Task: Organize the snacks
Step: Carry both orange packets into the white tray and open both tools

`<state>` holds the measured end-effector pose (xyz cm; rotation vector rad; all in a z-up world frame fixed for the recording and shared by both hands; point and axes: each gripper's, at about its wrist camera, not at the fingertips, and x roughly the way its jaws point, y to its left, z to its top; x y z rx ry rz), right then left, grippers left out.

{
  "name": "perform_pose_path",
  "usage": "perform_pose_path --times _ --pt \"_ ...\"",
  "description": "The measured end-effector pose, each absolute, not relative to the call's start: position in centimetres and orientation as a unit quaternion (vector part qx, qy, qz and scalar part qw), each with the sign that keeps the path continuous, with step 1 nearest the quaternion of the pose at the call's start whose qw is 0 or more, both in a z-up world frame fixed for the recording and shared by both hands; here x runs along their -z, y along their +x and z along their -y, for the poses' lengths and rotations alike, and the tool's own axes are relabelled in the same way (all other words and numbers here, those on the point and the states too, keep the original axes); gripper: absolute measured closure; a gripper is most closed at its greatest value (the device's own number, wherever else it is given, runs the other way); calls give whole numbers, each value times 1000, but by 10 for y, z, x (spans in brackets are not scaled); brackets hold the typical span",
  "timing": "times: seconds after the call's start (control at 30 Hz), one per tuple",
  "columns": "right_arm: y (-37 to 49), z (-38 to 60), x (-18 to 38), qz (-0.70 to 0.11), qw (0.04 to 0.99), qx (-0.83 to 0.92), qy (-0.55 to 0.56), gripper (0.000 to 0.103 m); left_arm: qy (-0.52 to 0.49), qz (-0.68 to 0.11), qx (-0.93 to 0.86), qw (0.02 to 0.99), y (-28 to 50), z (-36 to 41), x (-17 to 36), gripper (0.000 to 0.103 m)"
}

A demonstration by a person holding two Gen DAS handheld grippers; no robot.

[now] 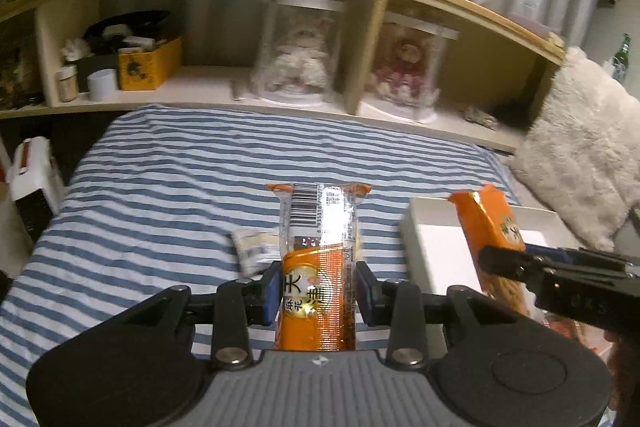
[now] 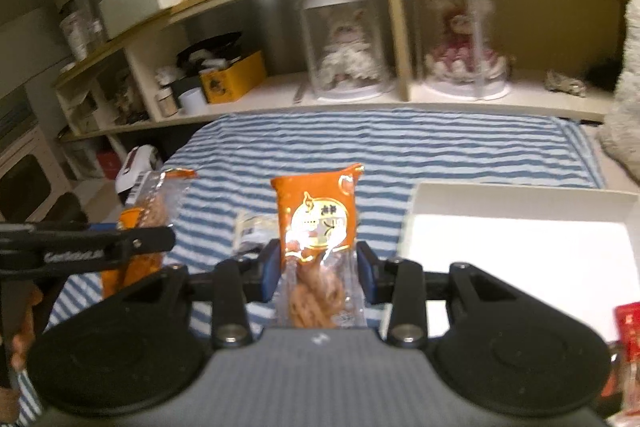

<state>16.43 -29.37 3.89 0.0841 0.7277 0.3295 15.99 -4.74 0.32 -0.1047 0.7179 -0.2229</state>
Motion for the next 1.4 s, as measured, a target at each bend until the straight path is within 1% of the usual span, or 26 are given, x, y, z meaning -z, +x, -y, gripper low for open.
perform_pose_path --times 0.47,0.7,1.07,1.4 --pt "174 378 -35 -344 930 -106 70 58 -59 -361 161 917 195 148 3 63" --pt "196 406 -9 -363 924 -80 92 58 -67 -395 182 898 220 190 37 63" --pt "232 424 26 -392 910 -52 127 57 -68 -422 179 886 264 207 73 63" --pt "257 428 46 -400 902 -35 160 57 -63 -419 187 886 283 210 86 62"
